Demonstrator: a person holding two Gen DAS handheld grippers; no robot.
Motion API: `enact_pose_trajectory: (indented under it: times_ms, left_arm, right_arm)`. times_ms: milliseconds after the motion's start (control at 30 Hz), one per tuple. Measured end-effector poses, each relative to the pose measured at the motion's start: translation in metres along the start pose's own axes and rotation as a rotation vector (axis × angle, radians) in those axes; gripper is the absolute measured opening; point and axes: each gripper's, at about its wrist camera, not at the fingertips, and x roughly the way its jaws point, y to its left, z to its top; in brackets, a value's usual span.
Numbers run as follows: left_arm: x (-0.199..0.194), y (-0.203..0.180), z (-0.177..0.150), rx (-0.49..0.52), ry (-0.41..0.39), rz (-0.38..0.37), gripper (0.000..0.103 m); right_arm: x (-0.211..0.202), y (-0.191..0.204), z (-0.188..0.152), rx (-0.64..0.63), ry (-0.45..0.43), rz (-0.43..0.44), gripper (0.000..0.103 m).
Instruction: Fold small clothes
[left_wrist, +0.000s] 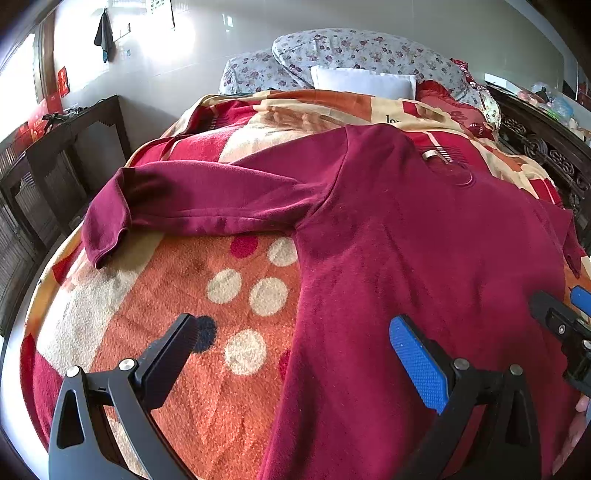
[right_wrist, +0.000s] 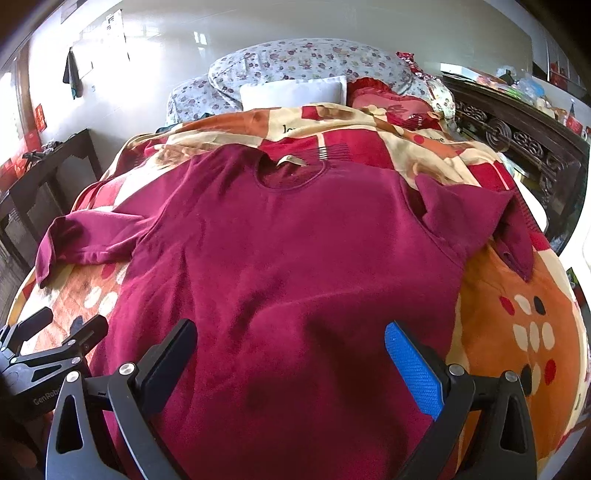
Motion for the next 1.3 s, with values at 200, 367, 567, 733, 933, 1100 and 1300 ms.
enact_pose_trajectory:
  times_ms: [200, 367, 567, 733, 933, 1100, 1300]
  left_arm:
    - [0.006, 0.005, 0.001, -0.008, 0.008, 0.005, 0.103]
    - [0.012, 0.009, 0.002, -0.014, 0.015, 0.007, 0.103]
    - [0.014, 0.025, 0.004, -0.019, 0.018, 0.037, 0.103]
    - [0.015, 0.067, 0.013, -0.050, 0.003, 0.121, 0.103]
    - [0.024, 0.126, 0.028, -0.125, -0.008, 0.284, 0.103]
    - [0.039, 0.150, 0.037, -0.134, -0.004, 0.350, 0.103]
    - [0.067, 0.171, 0.044, -0.117, 0.022, 0.347, 0.103]
  right_arm:
    - [0.008, 0.007, 0.003, -0.016, 0.013, 0.007, 0.103]
    - [0.015, 0.015, 0.006, -0.033, 0.024, 0.016, 0.103]
    - [0.024, 0.028, 0.011, -0.057, 0.036, 0.038, 0.103]
    - [0.028, 0.041, 0.014, -0.092, 0.036, 0.048, 0.103]
    - [0.036, 0.050, 0.016, -0.103, 0.050, 0.073, 0.103]
    - [0.044, 0.060, 0.016, -0.124, 0.067, 0.076, 0.103]
    - [0.049, 0.072, 0.017, -0.153, 0.076, 0.085, 0.103]
